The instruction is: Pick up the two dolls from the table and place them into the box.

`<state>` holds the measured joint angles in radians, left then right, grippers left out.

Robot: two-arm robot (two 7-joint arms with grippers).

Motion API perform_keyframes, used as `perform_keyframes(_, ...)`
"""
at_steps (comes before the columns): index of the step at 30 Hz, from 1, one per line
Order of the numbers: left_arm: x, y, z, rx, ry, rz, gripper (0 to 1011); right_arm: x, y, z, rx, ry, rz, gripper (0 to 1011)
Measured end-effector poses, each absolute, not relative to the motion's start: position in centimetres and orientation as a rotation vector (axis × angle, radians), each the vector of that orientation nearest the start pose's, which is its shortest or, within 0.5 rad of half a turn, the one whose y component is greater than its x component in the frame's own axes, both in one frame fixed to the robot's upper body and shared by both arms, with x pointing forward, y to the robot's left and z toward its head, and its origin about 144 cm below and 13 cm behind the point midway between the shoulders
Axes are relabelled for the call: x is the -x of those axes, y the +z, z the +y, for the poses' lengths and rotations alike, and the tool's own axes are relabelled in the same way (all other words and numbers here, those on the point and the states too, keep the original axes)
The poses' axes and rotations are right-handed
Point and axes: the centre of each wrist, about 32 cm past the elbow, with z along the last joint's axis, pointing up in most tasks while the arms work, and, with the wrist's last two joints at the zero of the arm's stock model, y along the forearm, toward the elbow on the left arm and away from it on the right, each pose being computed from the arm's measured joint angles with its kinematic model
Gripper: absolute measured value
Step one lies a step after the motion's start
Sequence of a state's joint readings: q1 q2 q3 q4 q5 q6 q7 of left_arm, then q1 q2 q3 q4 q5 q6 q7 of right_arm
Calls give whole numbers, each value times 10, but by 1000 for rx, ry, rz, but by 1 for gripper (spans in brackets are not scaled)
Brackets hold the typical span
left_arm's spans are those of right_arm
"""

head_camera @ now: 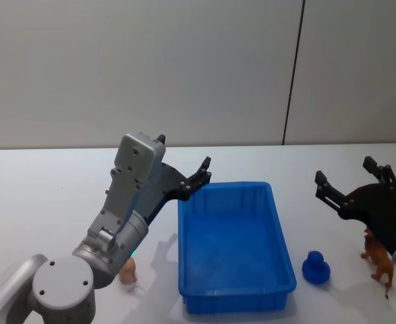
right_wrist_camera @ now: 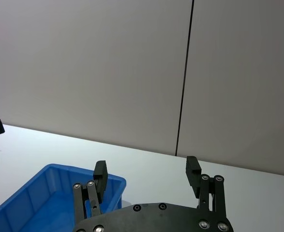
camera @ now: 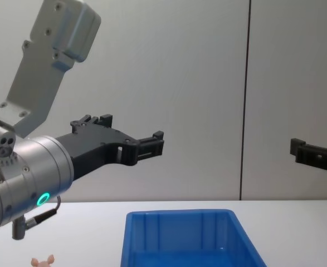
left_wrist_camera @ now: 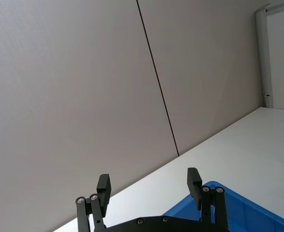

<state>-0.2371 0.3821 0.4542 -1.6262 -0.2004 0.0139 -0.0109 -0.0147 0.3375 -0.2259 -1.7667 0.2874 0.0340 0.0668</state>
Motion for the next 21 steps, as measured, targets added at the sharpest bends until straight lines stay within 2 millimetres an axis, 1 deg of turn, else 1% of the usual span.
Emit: perform_keyframes(21, -492, 1204, 198, -61, 1124, -268, 1001, -443, 1189, -237, -26, -1229, -75, 1001)
